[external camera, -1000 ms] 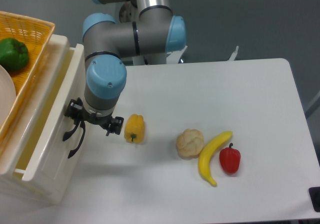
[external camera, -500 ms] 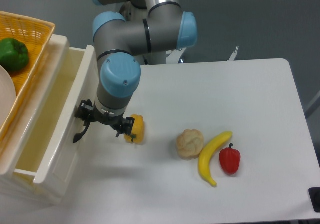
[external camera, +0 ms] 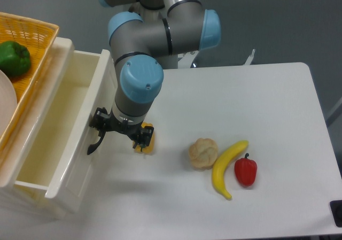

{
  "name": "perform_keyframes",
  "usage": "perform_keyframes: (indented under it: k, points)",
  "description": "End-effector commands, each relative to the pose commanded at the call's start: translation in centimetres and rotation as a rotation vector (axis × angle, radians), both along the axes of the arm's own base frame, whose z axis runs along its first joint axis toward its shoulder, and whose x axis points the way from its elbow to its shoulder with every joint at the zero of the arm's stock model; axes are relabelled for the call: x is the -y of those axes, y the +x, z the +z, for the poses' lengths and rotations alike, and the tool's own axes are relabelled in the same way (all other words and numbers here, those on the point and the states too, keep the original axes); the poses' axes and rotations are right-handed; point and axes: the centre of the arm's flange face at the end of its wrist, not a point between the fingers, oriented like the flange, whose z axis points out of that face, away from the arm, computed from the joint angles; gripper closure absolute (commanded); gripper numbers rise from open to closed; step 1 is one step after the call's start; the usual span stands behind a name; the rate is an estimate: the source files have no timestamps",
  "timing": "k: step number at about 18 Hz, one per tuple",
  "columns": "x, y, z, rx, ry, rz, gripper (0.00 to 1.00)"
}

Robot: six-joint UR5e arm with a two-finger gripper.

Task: Slide the top white drawer open
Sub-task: 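Pull the handle outward, sliding the upper drawer out of the cabinet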

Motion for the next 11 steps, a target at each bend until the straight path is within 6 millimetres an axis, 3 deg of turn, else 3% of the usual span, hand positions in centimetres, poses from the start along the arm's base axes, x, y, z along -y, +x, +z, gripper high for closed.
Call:
perform_keyframes:
  k: [11]
  points:
    - [1.1, -2.3, -0.1, -0.005, 0.009, 0.005, 0.0]
